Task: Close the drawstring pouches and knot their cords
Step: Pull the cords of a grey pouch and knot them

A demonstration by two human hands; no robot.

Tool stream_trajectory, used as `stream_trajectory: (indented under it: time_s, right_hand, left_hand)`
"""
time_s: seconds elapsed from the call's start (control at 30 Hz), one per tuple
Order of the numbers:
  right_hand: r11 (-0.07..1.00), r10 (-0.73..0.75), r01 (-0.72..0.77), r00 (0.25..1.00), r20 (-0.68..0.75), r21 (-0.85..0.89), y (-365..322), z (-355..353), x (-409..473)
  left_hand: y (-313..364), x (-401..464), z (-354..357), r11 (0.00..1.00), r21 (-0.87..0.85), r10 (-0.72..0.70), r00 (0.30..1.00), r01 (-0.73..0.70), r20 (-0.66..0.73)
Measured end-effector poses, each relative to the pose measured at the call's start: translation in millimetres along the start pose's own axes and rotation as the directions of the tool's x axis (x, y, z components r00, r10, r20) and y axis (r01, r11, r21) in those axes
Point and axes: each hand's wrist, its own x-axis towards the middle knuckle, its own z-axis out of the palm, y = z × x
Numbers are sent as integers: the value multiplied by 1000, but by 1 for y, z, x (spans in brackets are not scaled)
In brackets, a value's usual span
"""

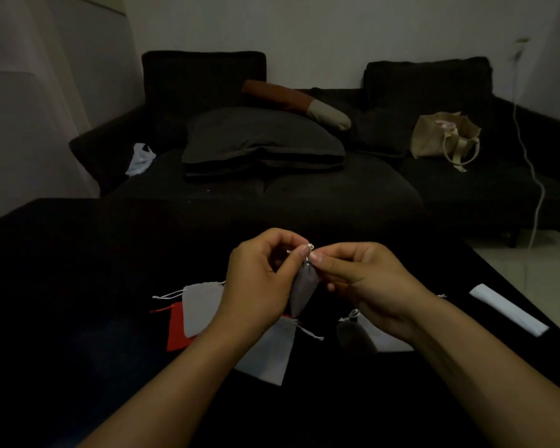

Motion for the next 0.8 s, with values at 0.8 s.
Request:
stream_trajectory:
  time_s: [0.8]
  right_hand:
    - [986, -145, 155, 979, 146, -65, 6, -2, 5]
  left_hand:
    - [6, 5, -10, 970, -230, -66, 995, 81, 69]
